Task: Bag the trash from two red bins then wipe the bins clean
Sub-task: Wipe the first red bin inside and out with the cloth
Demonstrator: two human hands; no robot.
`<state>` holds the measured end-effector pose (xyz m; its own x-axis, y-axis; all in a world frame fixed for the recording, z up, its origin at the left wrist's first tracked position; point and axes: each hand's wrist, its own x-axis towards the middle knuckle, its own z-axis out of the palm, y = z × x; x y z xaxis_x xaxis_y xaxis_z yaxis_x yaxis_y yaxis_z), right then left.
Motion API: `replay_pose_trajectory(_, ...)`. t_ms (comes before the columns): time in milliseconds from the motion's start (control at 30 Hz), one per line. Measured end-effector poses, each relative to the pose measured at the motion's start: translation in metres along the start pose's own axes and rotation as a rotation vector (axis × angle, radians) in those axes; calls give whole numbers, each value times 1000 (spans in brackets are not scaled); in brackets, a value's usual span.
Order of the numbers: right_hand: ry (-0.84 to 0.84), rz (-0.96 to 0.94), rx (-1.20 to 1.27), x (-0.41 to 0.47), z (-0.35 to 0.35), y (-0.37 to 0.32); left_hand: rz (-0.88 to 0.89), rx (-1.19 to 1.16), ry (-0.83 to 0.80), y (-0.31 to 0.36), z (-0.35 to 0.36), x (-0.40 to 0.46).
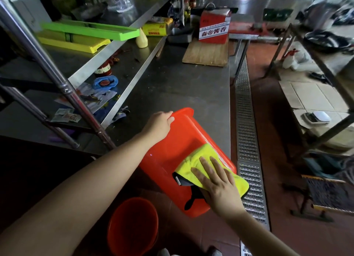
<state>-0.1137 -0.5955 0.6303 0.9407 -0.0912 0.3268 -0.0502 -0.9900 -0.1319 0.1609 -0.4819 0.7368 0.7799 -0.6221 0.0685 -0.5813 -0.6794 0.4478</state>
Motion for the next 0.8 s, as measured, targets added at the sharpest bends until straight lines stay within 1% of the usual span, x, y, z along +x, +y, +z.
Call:
replay_pose_trajectory(100,-4,-18,10,-17,4,5,-97,-124,-20,-5,0,-1)
replay_pose_trajectory(200,0,-40,21,-8,6,-5,-151,-195,-70,-16,0,-6)
replay_pose_trajectory(367,-26,83,59,80,6,-33,-181,-361,-135,-28,-4,-5)
replay_pose_trajectory(467,-97,140,127,132,8,-45,-213,-388,-136,-35,-6,-4)
replay_pose_trajectory(533,-122,148,142,143,7,-46,-233,-413,-145,-37,-7,-5)
replay_pose_trajectory(633,-103,90,125,117,1,-39,-241,-412,-148,-38,-7,-10)
replay_pose_trajectory(733,-44,53,111,56,-2,-19,-204,-290,-129,-35,-10,-16)
replay_pose_trajectory(800,-12,42,109,18,-1,-2,-171,-213,-152,-28,-12,-14)
